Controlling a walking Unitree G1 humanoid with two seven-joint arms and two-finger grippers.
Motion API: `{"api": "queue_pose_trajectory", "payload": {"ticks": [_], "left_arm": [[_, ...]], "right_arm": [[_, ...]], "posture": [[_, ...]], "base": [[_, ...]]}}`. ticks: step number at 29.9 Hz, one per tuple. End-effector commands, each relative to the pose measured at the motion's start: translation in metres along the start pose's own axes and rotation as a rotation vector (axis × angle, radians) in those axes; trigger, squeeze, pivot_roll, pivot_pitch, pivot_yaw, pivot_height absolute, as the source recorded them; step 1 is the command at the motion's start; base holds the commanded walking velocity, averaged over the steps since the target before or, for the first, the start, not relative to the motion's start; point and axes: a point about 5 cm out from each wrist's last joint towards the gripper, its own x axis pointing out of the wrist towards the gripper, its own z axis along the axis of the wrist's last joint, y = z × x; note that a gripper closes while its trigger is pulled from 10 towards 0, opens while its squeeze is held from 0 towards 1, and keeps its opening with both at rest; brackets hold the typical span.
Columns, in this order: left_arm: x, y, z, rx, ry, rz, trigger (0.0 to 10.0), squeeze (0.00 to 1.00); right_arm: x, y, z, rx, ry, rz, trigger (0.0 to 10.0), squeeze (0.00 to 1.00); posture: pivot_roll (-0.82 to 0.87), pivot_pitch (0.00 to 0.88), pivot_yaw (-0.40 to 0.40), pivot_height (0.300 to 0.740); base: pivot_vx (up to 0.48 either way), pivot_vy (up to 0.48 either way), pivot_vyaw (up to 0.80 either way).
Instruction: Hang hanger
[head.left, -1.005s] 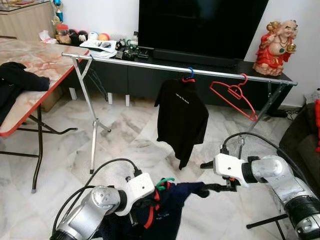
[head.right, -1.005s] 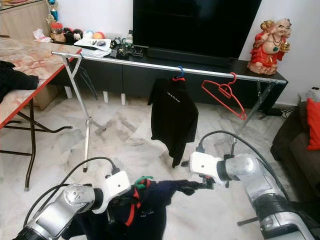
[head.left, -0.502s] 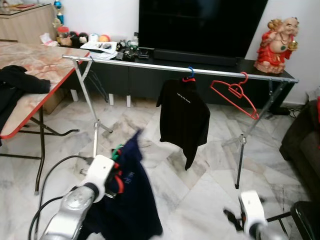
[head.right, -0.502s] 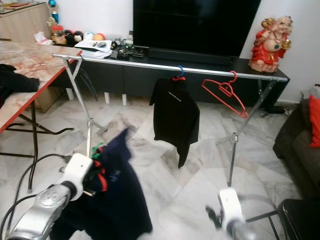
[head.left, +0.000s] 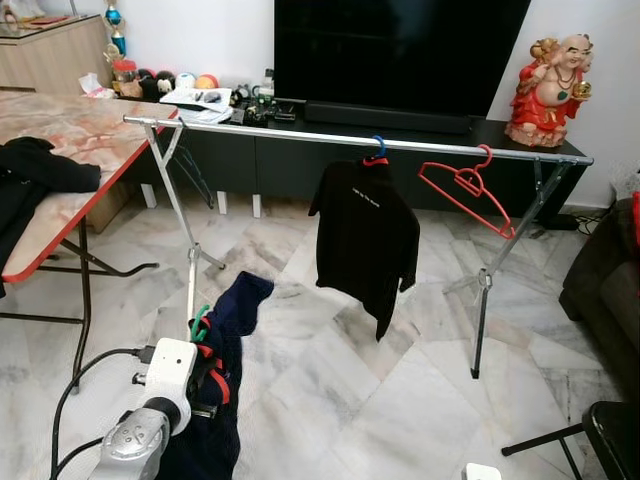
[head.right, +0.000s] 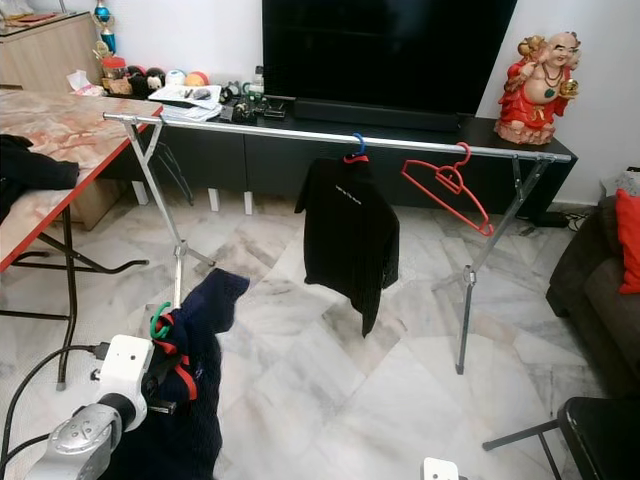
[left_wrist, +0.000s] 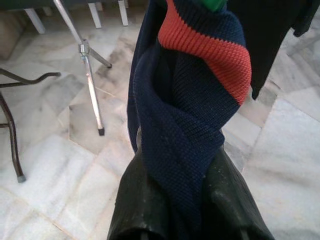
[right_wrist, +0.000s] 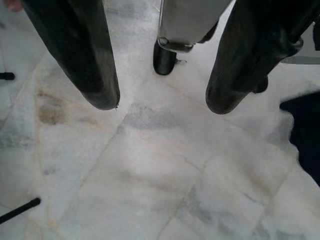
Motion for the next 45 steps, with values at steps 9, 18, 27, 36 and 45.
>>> {"api": "queue_pose_trajectory", "payload": {"ticks": [9, 18, 27, 36, 45], "left_arm": [[-0.004, 0.003, 0.002, -0.004, -0.037, 0.015, 10.0, 0.00], [-0.004, -0.002, -0.001, 0.008, -0.021, -0.011, 10.0, 0.00], [-0.002, -0.005, -0.001, 0.029, -0.012, -0.038, 10.0, 0.00], [0.002, -0.005, 0.000, 0.033, -0.006, -0.011, 10.0, 0.00], [0.003, -0.004, -0.004, 0.034, 0.018, 0.033, 10.0, 0.00]], "right_arm": [[-0.002, -0.015, -0.002, -0.025, 0.023, -0.027, 10.0, 0.00], [-0.005, -0.017, -0.018, -0.034, 0.072, -0.026, 10.0, 0.00], [-0.005, -0.015, -0.022, -0.034, 0.085, -0.025, 10.0, 0.00], [-0.005, -0.015, -0.021, -0.034, 0.080, -0.021, 10.0, 0.00], [-0.005, -0.009, -0.022, -0.075, 0.087, 0.010, 10.0, 0.00]], "posture": [[0.12, 0.000, -0.043, 0.740], [0.11, 0.000, -0.039, 0.740], [0.12, 0.000, -0.036, 0.740], [0.12, 0.000, -0.042, 0.740], [0.12, 0.000, -0.041, 0.740]], "base": [[0.381, 0.000, 0.00], [0.407, 0.000, 0.00], [0.410, 0.000, 0.00], [0.419, 0.000, 0.00], [0.440, 0.000, 0.06]]}}
